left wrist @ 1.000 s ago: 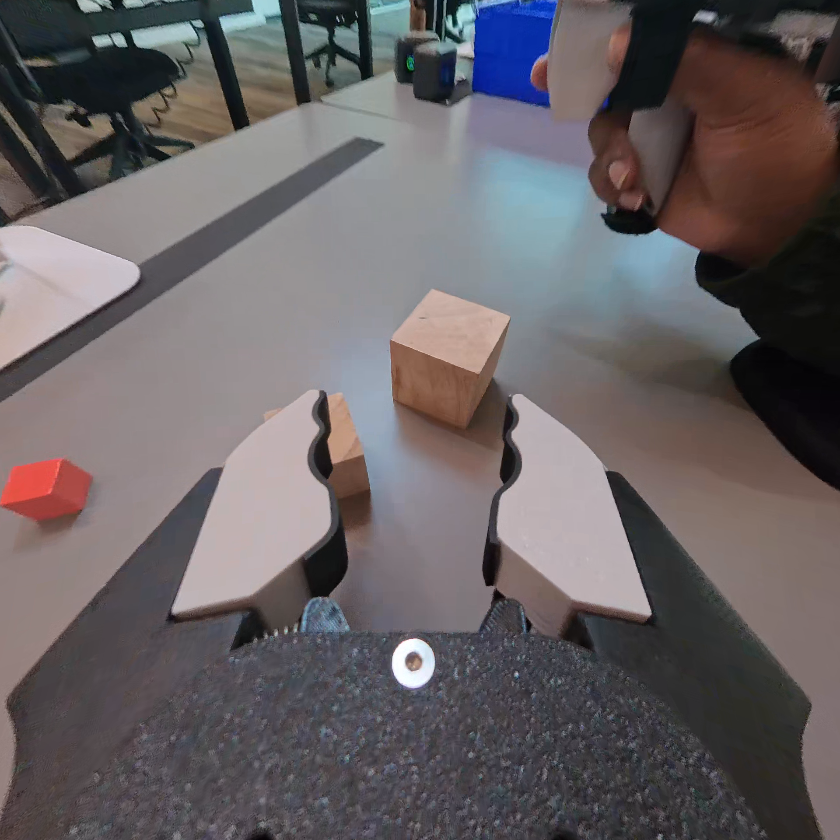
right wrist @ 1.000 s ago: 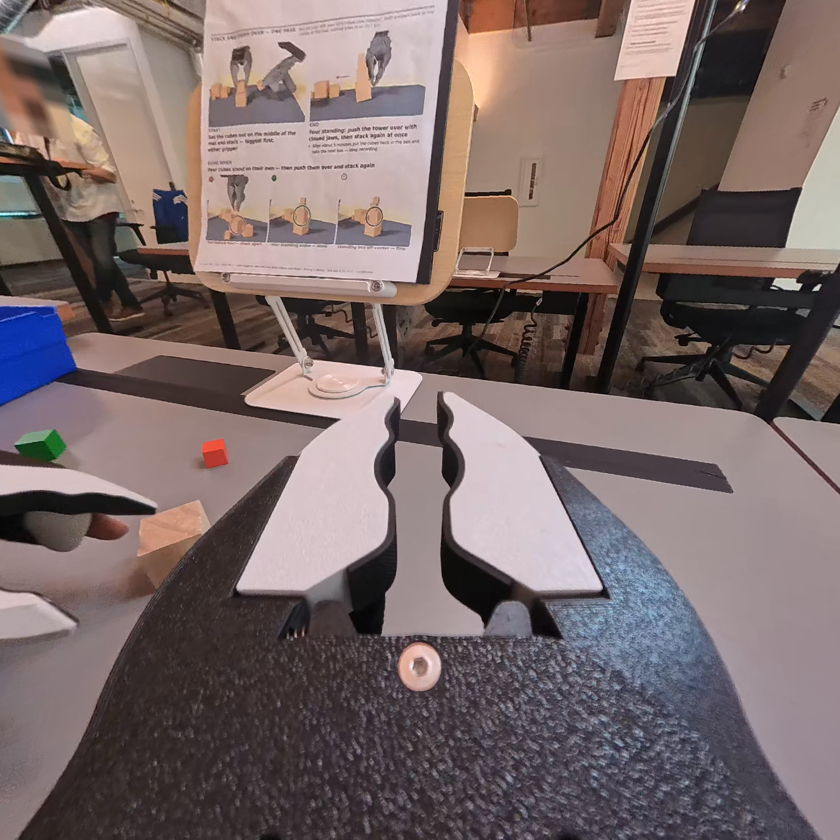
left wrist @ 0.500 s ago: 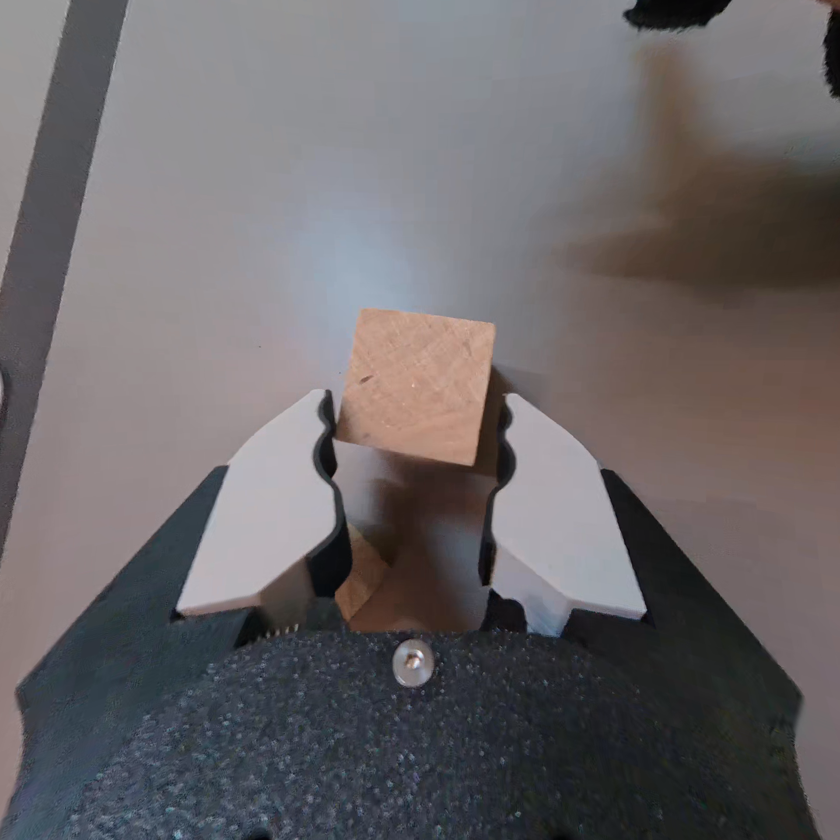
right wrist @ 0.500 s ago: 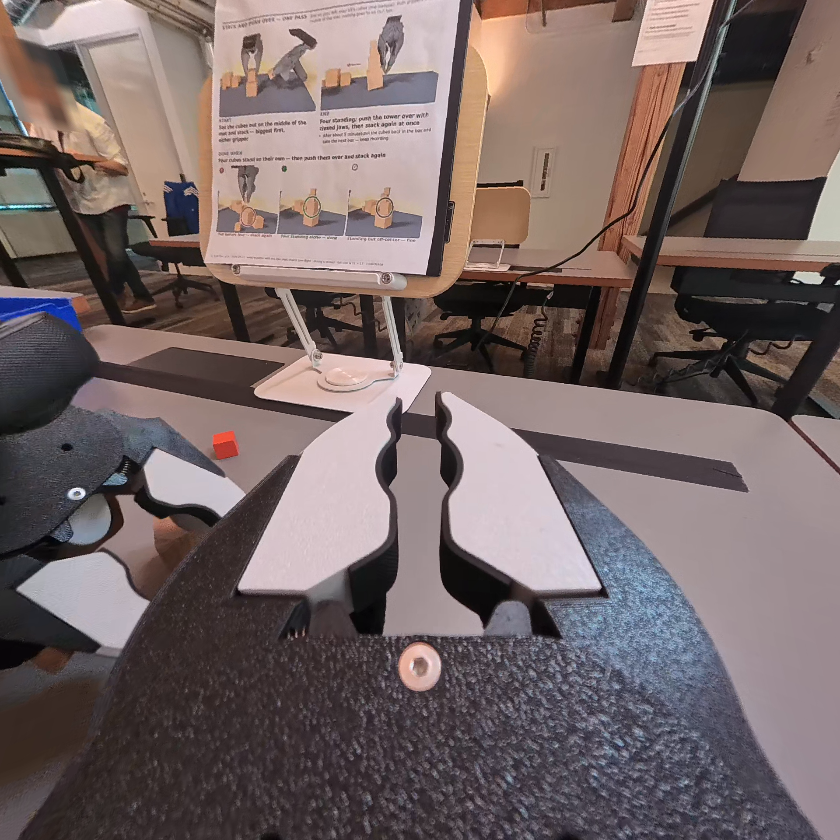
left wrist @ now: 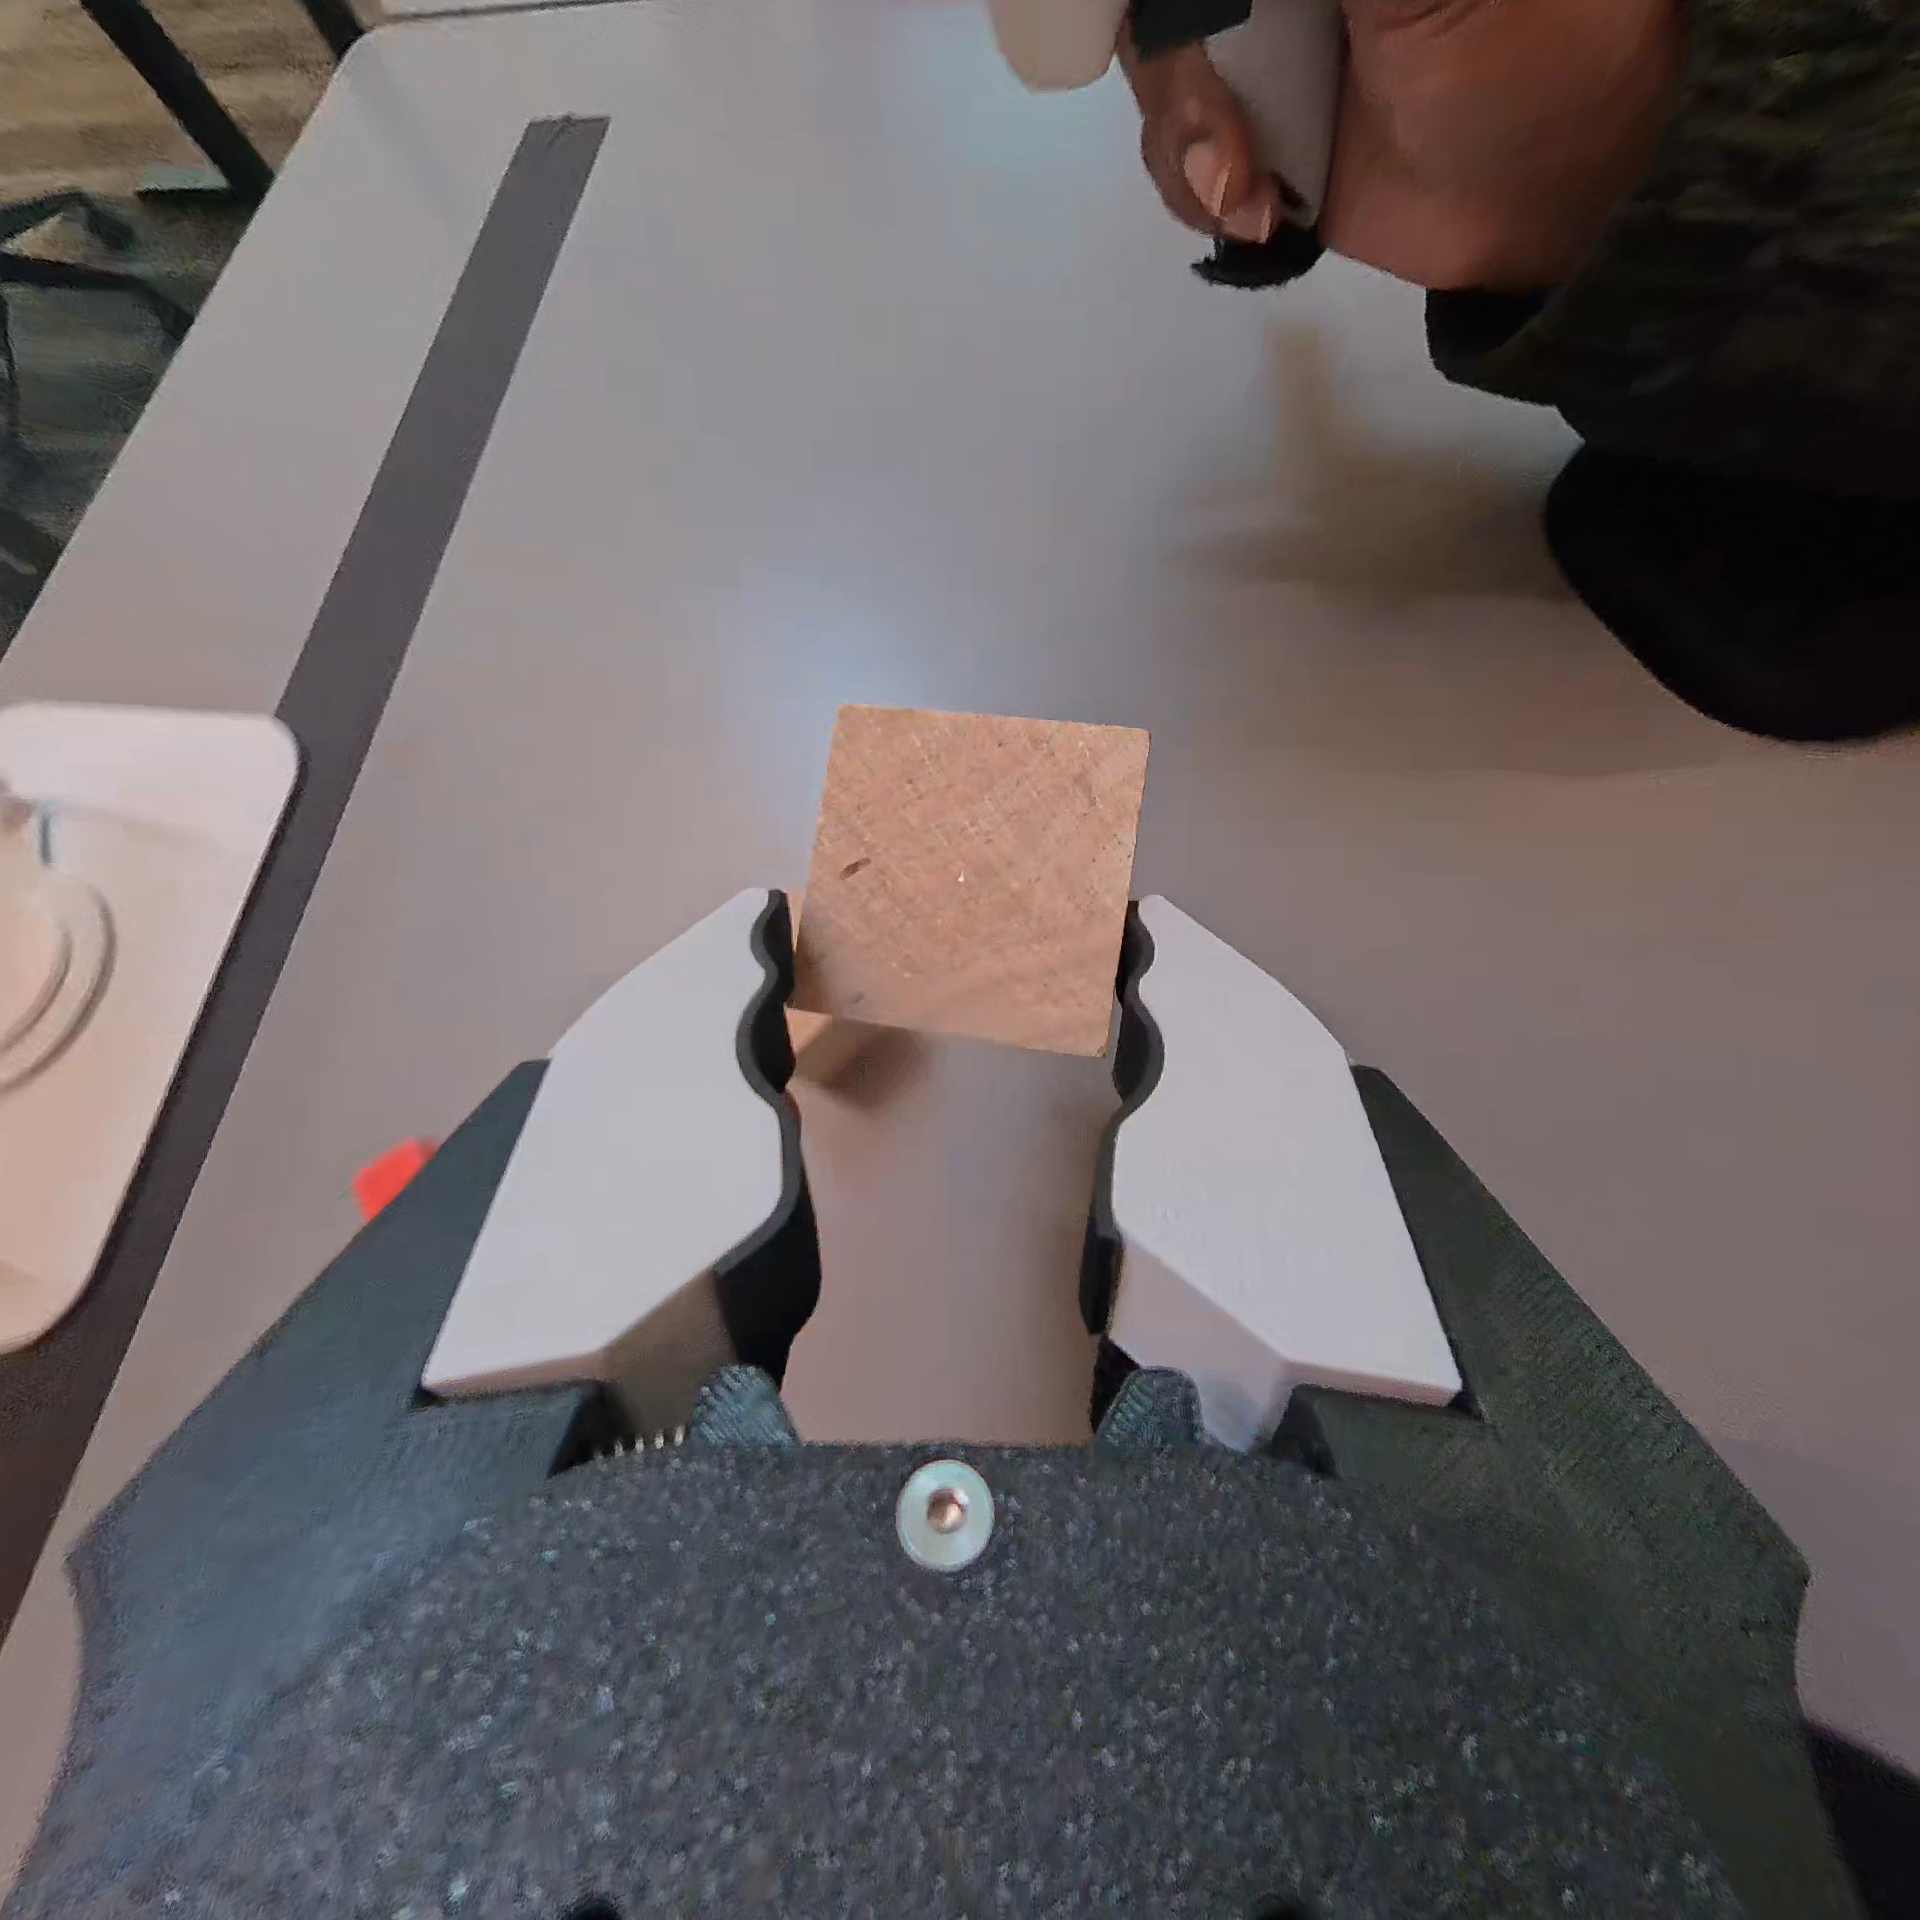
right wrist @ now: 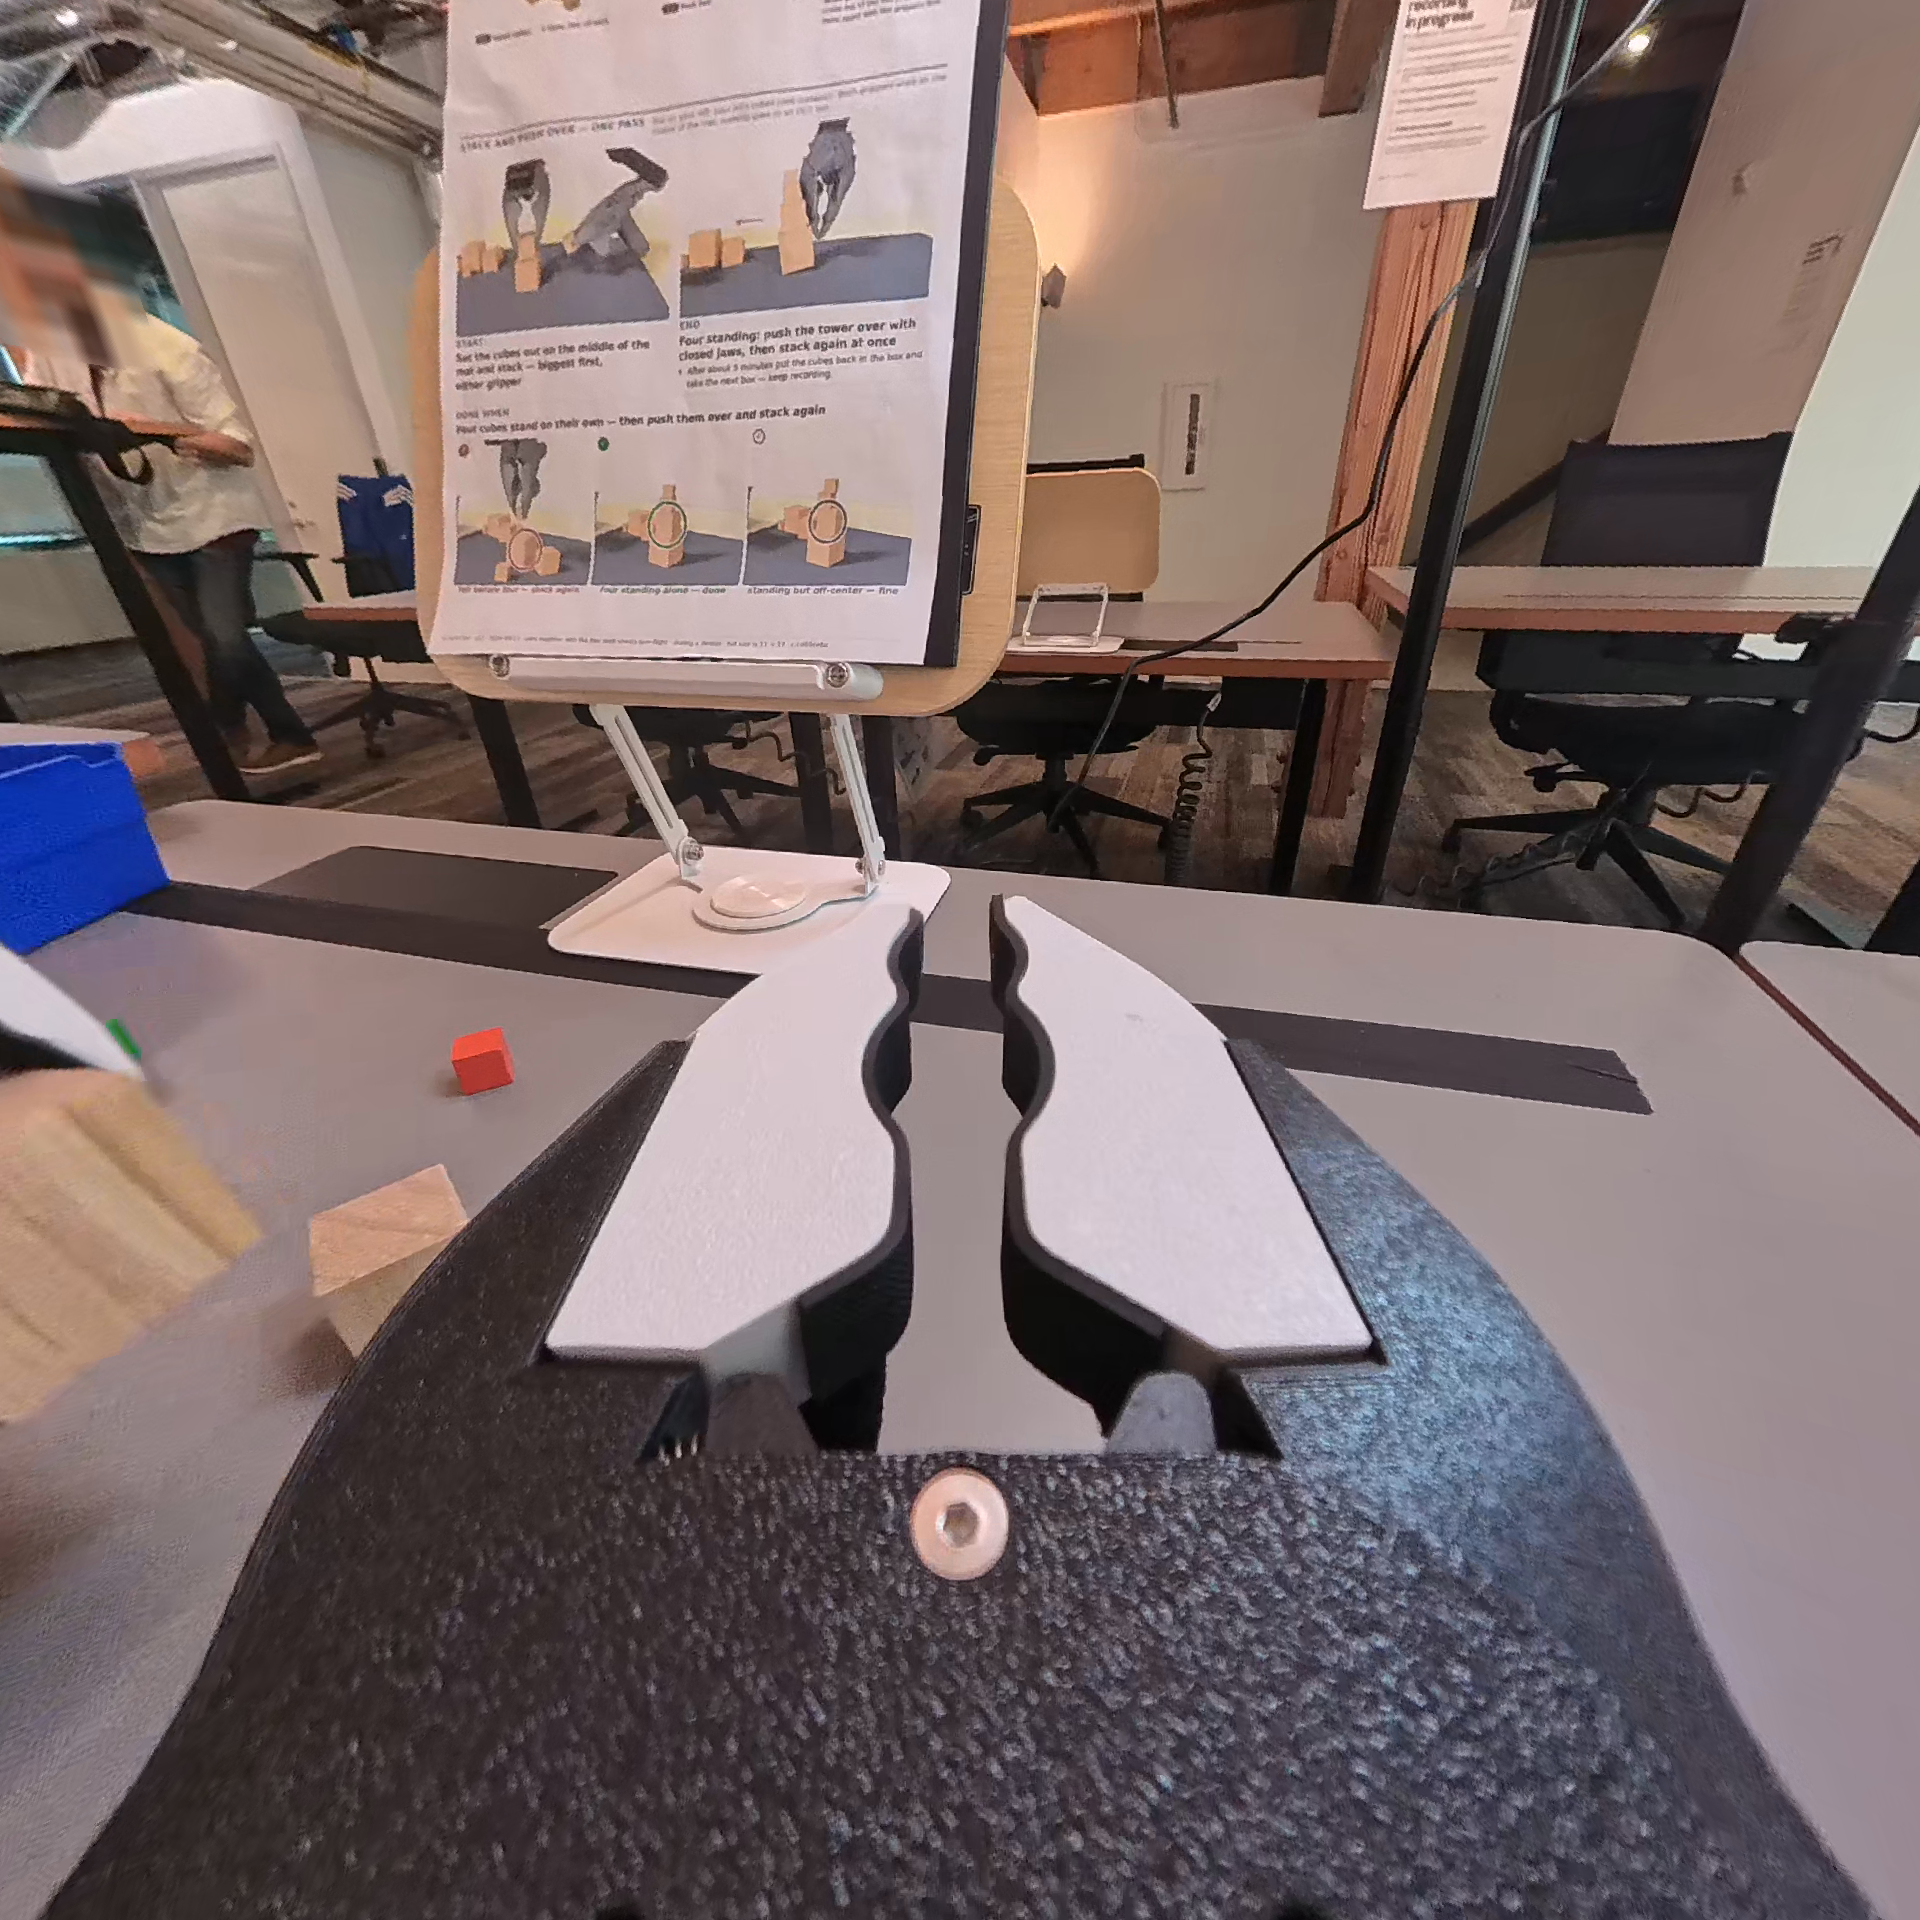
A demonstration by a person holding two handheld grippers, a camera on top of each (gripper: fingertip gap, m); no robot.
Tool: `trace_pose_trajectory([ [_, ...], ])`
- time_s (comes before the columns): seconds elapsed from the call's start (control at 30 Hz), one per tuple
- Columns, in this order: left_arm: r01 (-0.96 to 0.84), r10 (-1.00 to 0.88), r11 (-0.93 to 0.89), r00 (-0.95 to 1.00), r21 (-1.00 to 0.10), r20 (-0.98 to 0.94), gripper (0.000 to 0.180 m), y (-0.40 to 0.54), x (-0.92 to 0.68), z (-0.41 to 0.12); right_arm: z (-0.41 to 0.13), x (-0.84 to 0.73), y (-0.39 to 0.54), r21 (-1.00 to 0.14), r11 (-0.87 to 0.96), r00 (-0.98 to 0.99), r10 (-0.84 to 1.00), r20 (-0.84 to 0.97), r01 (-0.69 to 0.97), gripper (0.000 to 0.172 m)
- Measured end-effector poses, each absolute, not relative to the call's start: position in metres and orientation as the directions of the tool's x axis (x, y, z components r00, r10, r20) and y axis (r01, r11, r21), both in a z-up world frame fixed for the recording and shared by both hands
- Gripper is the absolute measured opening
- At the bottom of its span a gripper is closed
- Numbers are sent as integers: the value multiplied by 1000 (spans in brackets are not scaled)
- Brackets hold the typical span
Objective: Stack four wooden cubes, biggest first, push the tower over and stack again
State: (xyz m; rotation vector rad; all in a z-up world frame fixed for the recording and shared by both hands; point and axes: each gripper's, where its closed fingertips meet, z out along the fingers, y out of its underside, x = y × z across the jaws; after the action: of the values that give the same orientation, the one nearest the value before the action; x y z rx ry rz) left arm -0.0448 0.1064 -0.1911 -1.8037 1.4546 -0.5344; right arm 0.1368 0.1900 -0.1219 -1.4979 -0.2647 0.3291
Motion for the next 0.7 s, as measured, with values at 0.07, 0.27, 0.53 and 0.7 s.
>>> trace_pose_trajectory([
  [0.07, -655, -946, -119, 304, -746, -115, 60, 104, -81, -193, -123, 136, 191, -998, 40, 927, 373, -35, -53, 11],
  [0.27, -660, -915, -226, 397, -716, -77, 60, 96, -162, -226, -126, 135, 191, -997, 51, 926, 376, -33, -56, 0],
  [0.53, -662, -918, -248, 393, -707, -47, 60, 92, -183, -249, -123, 121, 184, -992, 98, 880, 474, -28, -85, 0],
  [0.7, -682, -939, -170, 331, -711, -93, 60, 92, -168, -261, -126, 116, 183, -993, 92, 868, 496, -22, -77, 0],
])
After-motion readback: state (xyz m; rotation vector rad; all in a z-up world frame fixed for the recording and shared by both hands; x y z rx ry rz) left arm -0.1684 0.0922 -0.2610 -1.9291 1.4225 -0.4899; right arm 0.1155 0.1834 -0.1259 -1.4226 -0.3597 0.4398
